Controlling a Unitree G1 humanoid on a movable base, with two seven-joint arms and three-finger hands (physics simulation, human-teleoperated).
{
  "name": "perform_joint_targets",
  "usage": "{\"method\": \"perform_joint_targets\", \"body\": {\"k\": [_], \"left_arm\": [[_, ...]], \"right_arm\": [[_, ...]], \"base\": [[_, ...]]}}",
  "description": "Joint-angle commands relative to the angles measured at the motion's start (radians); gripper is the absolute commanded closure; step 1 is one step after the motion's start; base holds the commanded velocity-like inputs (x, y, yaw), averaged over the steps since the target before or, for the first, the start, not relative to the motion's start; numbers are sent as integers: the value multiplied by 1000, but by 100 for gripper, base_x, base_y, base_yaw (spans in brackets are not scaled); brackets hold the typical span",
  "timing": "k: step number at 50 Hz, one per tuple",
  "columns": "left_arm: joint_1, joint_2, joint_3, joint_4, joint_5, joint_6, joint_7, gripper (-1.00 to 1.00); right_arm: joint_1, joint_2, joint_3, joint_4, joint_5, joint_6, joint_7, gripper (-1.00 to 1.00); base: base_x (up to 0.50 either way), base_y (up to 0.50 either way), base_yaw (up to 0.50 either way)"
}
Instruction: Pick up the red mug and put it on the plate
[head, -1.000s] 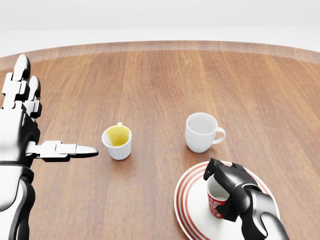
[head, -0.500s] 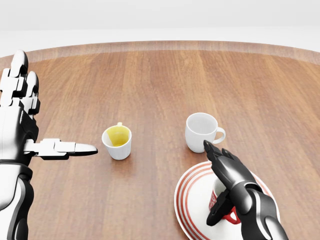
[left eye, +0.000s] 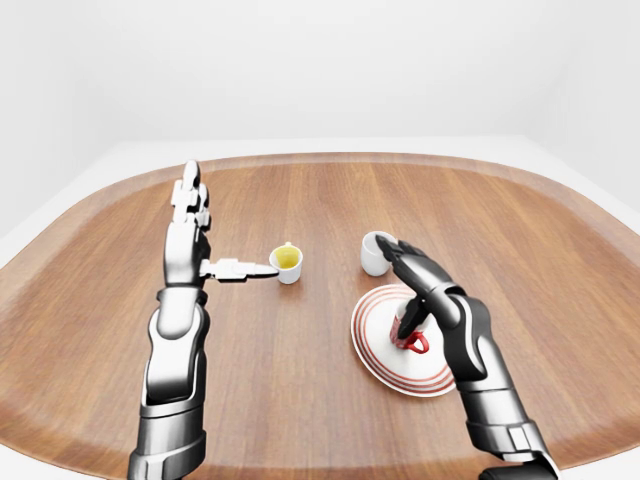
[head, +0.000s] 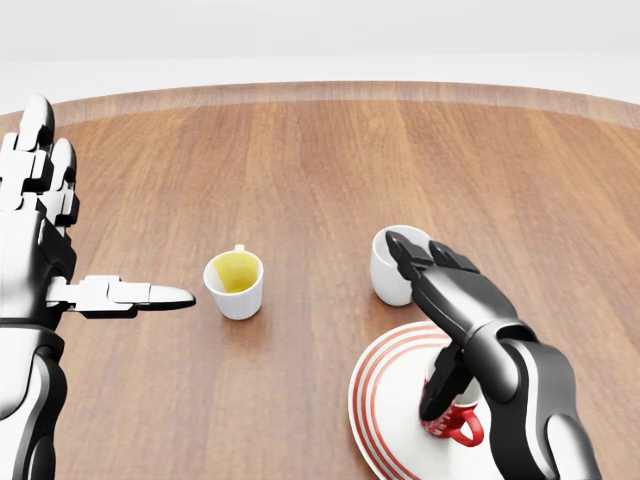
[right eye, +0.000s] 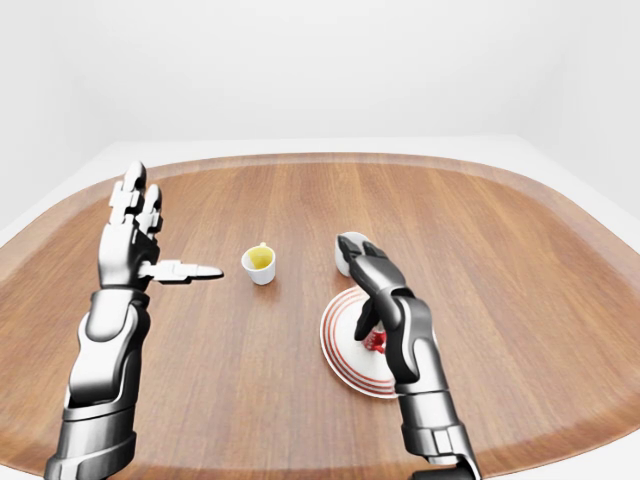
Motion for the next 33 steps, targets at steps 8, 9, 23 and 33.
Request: {"method": "perform_joint_targets", "body": {"k": [8, 9, 23, 33], "left_arm": [[5, 2, 5, -9, -4, 0, -2, -100], [5, 2, 6, -10, -4, 0, -2, -100], [6, 5, 10, -53, -5, 0, -6, -100], [8, 8, 16, -95, -5, 0, -11, -100]], "right_arm": [[-64, 8, -30, -272, -113, 0, 164, -100], [-67, 8, -31, -280, -113, 0, 164, -100], [-158, -6, -51, -396, -87, 0, 164, -100], [-214, -26, -66, -445, -43, 0, 164, -100]], "base": [[0, 0, 0], [0, 0, 0], [0, 0, 0], [0, 0, 0]]}}
